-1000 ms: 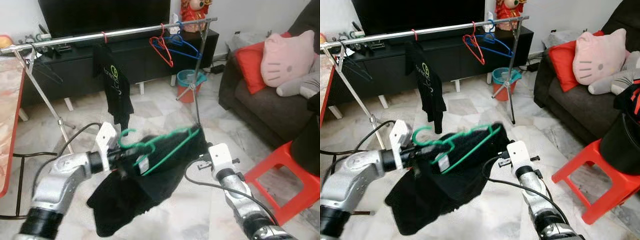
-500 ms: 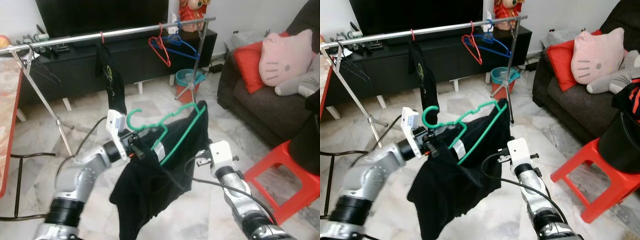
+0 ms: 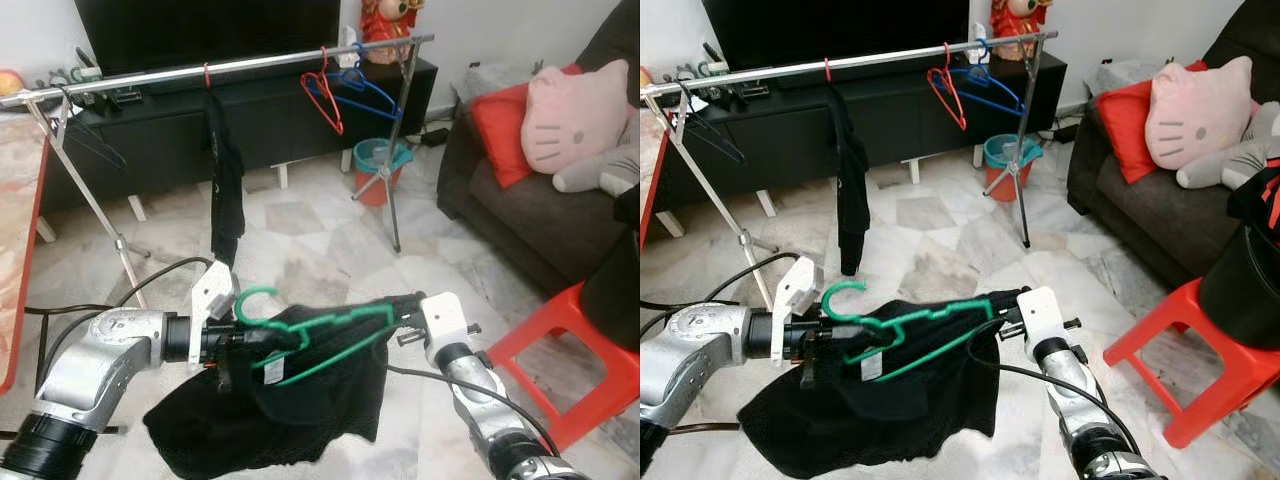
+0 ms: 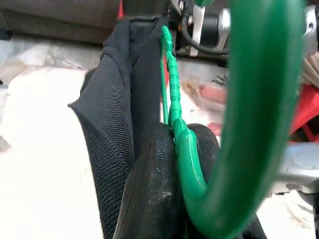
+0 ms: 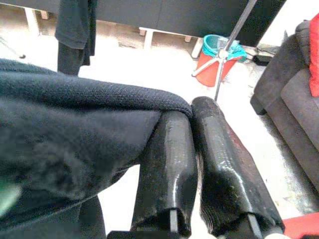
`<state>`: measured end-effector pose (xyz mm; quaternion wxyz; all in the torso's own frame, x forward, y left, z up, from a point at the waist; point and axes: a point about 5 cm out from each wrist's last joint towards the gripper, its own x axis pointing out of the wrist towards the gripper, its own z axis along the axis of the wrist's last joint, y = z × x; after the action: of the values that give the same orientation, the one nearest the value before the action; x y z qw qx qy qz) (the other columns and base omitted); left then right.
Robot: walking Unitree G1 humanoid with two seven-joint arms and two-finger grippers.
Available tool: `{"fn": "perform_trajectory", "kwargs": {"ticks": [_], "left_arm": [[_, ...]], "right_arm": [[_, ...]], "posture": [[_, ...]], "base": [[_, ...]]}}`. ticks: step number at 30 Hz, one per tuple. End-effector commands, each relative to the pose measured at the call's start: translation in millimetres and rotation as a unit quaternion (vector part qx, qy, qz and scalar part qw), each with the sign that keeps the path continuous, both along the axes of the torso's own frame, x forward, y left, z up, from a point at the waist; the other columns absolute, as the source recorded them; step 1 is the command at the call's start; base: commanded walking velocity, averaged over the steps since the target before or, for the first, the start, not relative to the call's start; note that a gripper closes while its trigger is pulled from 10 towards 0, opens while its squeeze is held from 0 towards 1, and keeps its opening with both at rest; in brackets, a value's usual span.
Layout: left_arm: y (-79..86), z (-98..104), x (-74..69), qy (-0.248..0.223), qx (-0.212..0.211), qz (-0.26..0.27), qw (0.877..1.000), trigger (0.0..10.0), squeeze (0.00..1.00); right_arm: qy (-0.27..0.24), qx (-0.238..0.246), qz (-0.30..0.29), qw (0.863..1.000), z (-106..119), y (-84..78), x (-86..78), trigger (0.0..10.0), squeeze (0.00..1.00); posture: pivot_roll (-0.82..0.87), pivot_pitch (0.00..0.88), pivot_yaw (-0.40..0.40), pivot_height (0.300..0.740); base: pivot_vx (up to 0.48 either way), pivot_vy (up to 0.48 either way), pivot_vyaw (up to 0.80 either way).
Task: Hang hanger
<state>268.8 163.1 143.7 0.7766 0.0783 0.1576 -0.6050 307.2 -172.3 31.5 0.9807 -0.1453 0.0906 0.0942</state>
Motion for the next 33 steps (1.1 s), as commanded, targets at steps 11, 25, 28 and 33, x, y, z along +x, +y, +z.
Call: {"fn": "perform_trajectory", "kwargs": {"ticks": [11, 25, 28, 33], "left_arm": [[-5.6, 7, -24.5, 0.024, -0.021, -0.108, 0.994, 10.0, 0.00], [-3.8, -13, -25.3, 0.021, 0.080, -0.110, 0.991, 10.0, 0.00], [-4.3, -33, -6.8, -0.018, 0.153, -0.037, 0.987, 10.0, 0.00], [-11.6, -36, -5.7, -0.013, 0.150, -0.038, 0.988, 10.0, 0.00]], "right_arm": [[0.003, -0.009, -0.019, 1.000, 2, -15.5, 1.5, 0.0, 0.00], [-0.001, -0.002, -0.013, 1.000, 2, -9.6, 1.7, 0.0, 0.00], [-0.003, -0.001, -0.011, 1.000, 4, -9.6, 3.3, 0.0, 0.00], [-0.003, 0.000, -0.009, 1.000, 5, -9.0, 3.8, 0.0, 0.00]], "posture": [[0.09, 0.000, -0.035, 0.740], [0.08, 0.000, -0.031, 0.740], [0.08, 0.000, -0.032, 0.740], [0.08, 0.000, -0.034, 0.740]], "base": [[0.000, 0.000, 0.00], [0.000, 0.000, 0.00], [0.000, 0.000, 0.00], [0.000, 0.000, 0.00]]}}
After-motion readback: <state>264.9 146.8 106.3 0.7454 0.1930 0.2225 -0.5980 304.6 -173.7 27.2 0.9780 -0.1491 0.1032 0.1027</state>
